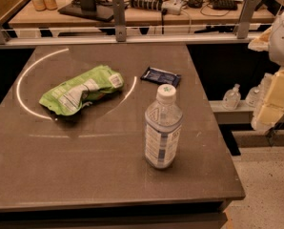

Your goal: Pick rxbar blueberry

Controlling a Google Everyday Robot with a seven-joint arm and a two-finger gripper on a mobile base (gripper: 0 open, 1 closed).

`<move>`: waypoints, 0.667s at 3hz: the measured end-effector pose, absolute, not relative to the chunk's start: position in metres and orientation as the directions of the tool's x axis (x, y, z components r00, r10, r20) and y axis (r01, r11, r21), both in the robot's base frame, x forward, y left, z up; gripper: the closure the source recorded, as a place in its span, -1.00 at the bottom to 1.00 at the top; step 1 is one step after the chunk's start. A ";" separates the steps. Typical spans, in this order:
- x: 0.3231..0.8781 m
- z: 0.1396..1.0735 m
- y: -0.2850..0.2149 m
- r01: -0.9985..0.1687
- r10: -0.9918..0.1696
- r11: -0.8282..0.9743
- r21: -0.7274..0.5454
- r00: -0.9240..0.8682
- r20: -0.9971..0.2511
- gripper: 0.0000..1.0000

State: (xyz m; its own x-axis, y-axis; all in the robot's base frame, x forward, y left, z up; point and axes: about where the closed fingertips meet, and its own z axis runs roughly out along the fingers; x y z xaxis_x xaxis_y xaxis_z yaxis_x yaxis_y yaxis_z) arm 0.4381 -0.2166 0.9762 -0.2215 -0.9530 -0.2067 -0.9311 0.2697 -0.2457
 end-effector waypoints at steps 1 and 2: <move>0.438 0.976 -0.217 -0.931 -0.953 0.270 -0.246 -0.221 -0.207 -1.00; 0.442 0.979 -0.215 -0.931 -0.947 0.274 -0.242 -0.216 -0.238 -1.00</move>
Offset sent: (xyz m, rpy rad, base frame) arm 0.0092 0.0031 0.0001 0.0736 0.0117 0.0109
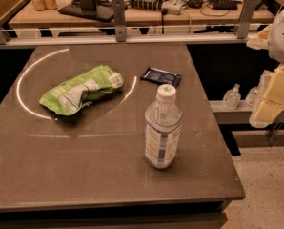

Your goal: Pick rxbar blueberry

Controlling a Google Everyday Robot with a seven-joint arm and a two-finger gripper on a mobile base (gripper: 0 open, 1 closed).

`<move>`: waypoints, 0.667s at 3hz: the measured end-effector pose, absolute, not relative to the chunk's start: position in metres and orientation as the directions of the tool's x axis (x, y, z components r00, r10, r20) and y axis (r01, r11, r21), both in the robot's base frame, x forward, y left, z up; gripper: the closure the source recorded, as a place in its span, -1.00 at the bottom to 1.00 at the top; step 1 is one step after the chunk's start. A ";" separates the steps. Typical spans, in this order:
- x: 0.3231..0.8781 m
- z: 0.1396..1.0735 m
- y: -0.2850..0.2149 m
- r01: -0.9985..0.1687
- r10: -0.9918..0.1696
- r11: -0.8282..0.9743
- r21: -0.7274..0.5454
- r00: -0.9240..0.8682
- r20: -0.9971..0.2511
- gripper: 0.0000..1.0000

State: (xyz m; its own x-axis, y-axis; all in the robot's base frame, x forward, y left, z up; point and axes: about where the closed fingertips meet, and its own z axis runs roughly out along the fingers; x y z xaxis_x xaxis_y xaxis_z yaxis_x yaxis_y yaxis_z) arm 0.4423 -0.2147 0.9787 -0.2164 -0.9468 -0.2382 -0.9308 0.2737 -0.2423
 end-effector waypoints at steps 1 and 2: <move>0.479 0.975 -0.207 -0.920 -0.899 0.311 -0.240 -0.202 -0.389 -1.00; 0.530 0.960 -0.192 -0.906 -0.800 0.360 -0.221 -0.178 -0.573 -1.00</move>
Offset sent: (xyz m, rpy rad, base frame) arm 0.1658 0.0288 -0.0351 0.6352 -0.1968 -0.0276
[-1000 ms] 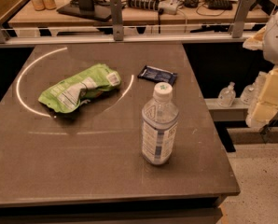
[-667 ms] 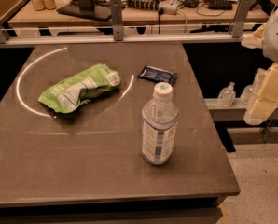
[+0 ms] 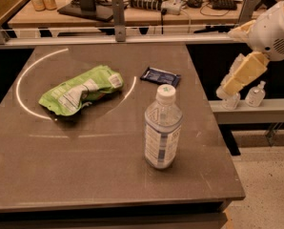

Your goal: Pick rxbar blueberry

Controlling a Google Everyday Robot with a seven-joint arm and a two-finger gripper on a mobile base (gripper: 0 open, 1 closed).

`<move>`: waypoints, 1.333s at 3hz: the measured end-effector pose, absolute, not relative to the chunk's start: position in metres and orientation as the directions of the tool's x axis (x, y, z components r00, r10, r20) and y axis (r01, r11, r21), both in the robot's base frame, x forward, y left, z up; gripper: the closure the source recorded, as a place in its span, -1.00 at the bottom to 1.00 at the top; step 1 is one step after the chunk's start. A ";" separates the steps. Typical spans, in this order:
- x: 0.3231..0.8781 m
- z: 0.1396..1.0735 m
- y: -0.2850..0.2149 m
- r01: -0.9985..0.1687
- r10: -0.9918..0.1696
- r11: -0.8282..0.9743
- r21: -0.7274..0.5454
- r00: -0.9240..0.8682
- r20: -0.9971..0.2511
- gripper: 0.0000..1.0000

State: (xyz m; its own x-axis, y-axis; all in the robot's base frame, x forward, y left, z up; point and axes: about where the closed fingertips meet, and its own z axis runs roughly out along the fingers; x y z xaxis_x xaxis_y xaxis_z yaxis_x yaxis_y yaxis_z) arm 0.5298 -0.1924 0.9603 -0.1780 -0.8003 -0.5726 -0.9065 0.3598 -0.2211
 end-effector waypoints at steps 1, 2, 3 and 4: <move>0.582 0.937 -0.181 -0.882 -0.702 0.419 -0.215 -0.165 -0.692 -1.00; 0.581 0.937 -0.180 -0.882 -0.702 0.419 -0.214 -0.165 -0.692 -1.00; 0.591 0.925 -0.172 -0.864 -0.652 0.472 -0.174 -0.209 -0.729 -1.00; 0.607 0.909 -0.157 -0.847 -0.589 0.516 -0.129 -0.241 -0.772 -1.00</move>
Offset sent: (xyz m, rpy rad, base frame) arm 0.0401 0.0092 -0.0183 0.1205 -0.0438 -0.0208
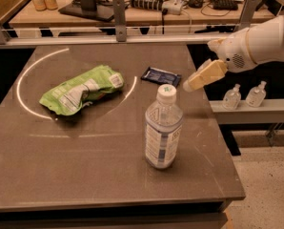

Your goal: Pick rxbar blueberry

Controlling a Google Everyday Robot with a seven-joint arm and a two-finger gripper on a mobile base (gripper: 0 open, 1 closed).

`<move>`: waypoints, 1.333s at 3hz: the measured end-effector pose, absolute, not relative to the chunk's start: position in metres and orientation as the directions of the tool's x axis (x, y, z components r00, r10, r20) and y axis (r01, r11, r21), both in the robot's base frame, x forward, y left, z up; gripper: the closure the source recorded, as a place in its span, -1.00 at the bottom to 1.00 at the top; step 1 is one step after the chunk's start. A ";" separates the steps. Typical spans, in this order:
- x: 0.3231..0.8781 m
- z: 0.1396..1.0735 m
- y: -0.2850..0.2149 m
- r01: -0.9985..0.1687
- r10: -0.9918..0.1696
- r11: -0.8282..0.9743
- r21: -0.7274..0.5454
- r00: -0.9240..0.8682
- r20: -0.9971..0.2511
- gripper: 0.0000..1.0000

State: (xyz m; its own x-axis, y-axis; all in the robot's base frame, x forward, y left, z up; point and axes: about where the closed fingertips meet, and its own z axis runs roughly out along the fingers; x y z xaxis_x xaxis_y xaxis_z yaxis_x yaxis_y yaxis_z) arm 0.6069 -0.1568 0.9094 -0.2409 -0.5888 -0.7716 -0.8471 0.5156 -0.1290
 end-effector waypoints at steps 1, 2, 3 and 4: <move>0.637 0.887 -0.137 -0.859 -0.528 0.500 -0.113 -0.198 -0.826 -1.00; 0.654 0.877 -0.127 -0.882 -0.516 0.458 -0.110 -0.163 -0.841 -1.00; 0.668 0.856 -0.117 -0.892 -0.525 0.445 -0.079 -0.188 -0.830 -1.00; 0.673 0.844 -0.112 -0.892 -0.524 0.449 -0.058 -0.210 -0.825 -1.00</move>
Offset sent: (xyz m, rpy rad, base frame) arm 0.0677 0.0353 -0.0422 0.1386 -0.0547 0.1337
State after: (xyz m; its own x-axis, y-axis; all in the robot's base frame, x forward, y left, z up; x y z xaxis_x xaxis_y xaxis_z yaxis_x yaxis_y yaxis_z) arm 0.6726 -0.1123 0.8440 -0.2101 -0.5240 -0.8254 -0.8919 0.4485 -0.0577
